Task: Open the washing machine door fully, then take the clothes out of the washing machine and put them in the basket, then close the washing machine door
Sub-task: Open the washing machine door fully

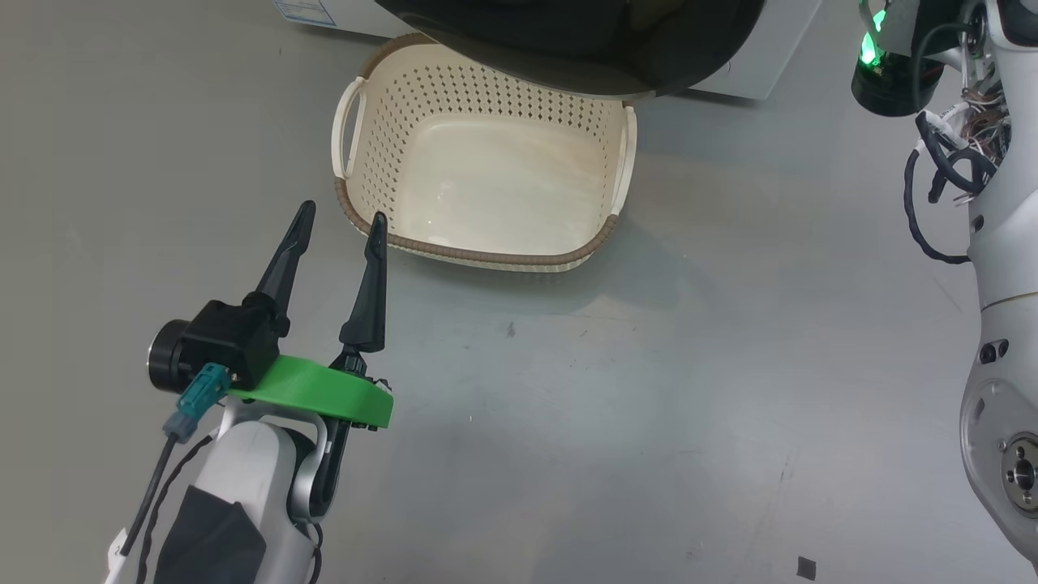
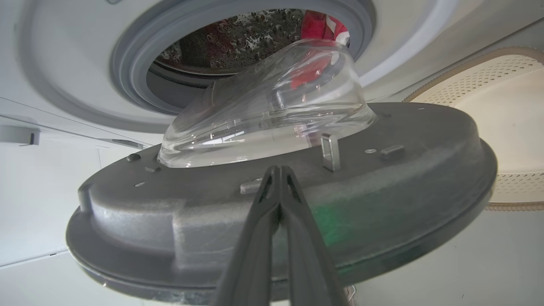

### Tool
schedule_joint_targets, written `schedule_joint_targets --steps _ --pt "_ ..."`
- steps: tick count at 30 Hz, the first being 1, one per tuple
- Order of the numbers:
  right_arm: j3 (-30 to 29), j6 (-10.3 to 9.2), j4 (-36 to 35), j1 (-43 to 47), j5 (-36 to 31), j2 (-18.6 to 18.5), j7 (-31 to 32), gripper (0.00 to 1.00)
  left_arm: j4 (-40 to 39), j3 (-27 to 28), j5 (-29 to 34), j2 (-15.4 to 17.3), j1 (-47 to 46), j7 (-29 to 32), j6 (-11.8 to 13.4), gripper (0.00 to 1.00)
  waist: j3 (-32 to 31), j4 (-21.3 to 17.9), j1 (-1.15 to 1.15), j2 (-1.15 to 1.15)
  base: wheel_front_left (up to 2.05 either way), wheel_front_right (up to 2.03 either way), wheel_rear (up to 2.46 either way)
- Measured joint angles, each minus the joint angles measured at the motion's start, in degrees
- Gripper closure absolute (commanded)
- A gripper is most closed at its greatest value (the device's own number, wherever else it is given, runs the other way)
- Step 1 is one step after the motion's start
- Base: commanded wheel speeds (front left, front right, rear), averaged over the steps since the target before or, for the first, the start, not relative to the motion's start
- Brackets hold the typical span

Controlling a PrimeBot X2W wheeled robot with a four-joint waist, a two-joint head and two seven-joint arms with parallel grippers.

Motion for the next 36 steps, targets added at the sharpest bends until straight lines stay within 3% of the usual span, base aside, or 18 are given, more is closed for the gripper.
schedule_joint_targets --steps 6,12,18,24,36 --pt "1.35 0.76 -0.37 0.60 -0.26 0.04 -1.27 1.00 0.00 0.08 0.00 0.00 0.07 0.00 0.00 0.00 -0.37 -0.22 0.00 0.00 0.00 0.00 0.00" --pt "5.98 6.20 -1.85 2.33 -8.34 -0.71 -6.62 1.00 -0.62 0.91 -0.03 0.02 0.10 0.00 0.00 0.00 -1.21 -0.45 0.00 0.00 0.00 0.00 0.00" --pt "10.88 11.85 -2.75 6.22 -16.90 -4.50 -12.78 1.00 -0.41 1.01 -0.03 0.02 0.87 0.00 0.00 0.00 -3.06 -0.91 0.00 0.00 0.00 0.00 0.00" --pt "17.96 13.19 -6.21 8.90 -27.52 -7.90 -20.63 1.00 0.18 1.34 -0.02 0.05 1.96 0.00 0.00 0.00 -5.54 -1.70 0.00 0.00 0.00 0.00 0.00" --pt "27.65 13.17 -12.06 17.86 -40.88 -11.91 -36.67 1.00 1.47 2.47 1.02 0.12 4.58 0.00 0.00 0.00 -10.96 -3.71 0.00 0.00 0.00 0.00 0.00"
